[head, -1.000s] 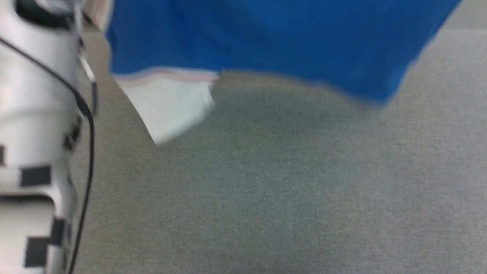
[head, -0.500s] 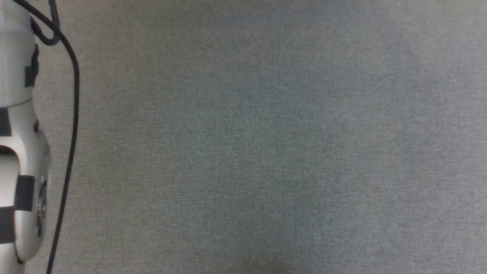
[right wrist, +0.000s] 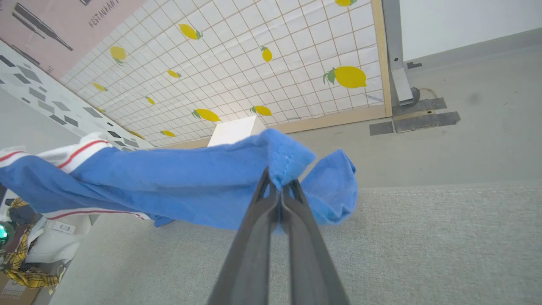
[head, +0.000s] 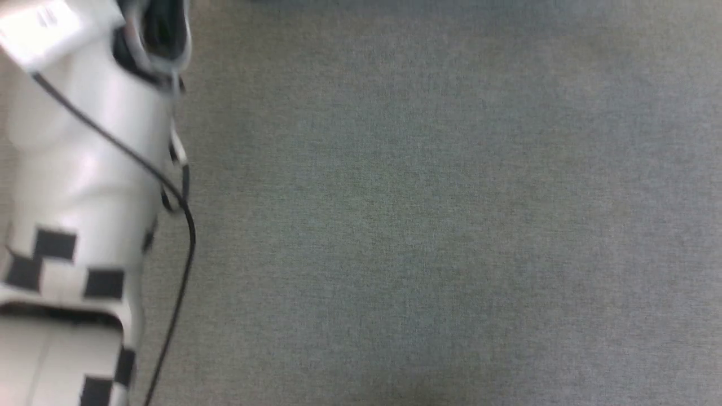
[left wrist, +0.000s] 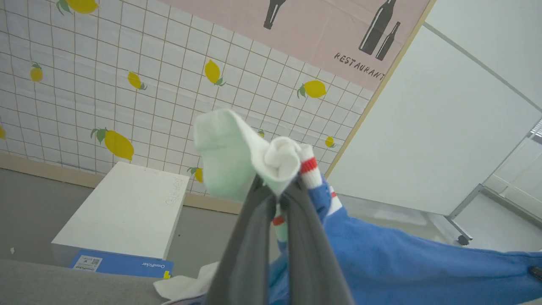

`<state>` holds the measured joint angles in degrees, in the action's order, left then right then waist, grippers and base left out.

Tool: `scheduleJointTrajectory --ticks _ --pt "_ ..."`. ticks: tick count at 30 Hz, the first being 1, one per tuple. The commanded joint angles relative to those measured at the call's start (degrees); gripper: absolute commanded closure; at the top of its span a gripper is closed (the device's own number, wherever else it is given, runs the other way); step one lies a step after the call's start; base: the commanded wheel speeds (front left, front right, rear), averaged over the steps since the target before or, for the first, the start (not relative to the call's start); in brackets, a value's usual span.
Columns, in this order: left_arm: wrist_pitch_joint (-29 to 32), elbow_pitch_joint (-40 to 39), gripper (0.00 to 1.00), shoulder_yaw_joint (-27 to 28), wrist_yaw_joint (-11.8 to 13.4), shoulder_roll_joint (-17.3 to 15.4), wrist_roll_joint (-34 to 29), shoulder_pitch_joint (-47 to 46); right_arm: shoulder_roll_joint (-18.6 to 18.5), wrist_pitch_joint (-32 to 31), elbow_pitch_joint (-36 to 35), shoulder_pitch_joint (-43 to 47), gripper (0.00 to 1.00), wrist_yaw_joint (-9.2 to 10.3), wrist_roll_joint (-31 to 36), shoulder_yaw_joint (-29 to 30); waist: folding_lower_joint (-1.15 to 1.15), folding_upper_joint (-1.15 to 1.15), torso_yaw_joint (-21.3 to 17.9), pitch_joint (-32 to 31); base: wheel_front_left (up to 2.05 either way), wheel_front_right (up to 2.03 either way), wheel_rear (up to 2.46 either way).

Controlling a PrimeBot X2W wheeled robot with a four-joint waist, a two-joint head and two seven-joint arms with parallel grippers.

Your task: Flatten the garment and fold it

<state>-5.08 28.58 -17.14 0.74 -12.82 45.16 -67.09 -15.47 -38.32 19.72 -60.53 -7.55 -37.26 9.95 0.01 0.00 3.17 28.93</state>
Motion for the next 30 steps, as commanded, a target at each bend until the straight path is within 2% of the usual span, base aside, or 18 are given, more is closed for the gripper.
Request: scheduleJointTrajectory --ticks 1,4,7,12,17,23,30 --pt "-0.34 -1.66 1.00 0.19 -0.49 -0.69 0.96 3.88 -0.40 0.13 -1.99 3.72 1.00 0.06 -1.69 -0.78 -0.01 0.00 -0.01 -3.18 0.00 0.00 0.00" --pt "0.86 -5.95 1.00 -1.35 -0.28 -1.67 1.36 13.87 -1.51 -0.06 -6.48 13.54 1.00 0.06 -5.12 -2.19 -0.01 0.00 -0.09 -6.06 0.00 0.00 0.00" --pt "2.00 -10.20 1.00 -1.78 1.08 -2.37 2.82 24.17 -2.68 0.24 -10.66 23.45 1.00 0.06 -7.00 -3.83 -0.01 0.00 -0.22 -9.01 0.00 0.00 0.00" --pt "4.94 -16.56 1.00 -2.63 4.99 -4.03 5.32 42.61 -4.10 2.33 -15.63 39.63 1.00 0.06 -8.16 -5.60 -0.01 0.00 -0.25 -14.32 0.00 0.00 0.00" --pt "9.09 -21.11 1.00 -3.85 8.81 -6.38 7.15 56.75 -4.92 3.08 -17.44 52.58 1.00 0.06 -7.41 -7.14 -0.01 0.00 0.32 -19.19 0.00 0.00 0.00" --pt "15.44 -26.79 1.00 -5.19 15.24 -10.46 7.84 69.13 -7.41 1.06 -19.33 64.65 1.00 0.06 -4.62 -8.89 -0.01 0.00 0.85 -23.88 0.00 0.00 0.00" --pt "25.12 -29.66 1.00 -8.72 23.01 -16.16 6.89 79.10 -9.32 -8.64 -21.80 74.34 1.00 0.06 -5.10 -9.67 -0.01 0.00 0.74 -26.37 0.00 0.00 0.00"
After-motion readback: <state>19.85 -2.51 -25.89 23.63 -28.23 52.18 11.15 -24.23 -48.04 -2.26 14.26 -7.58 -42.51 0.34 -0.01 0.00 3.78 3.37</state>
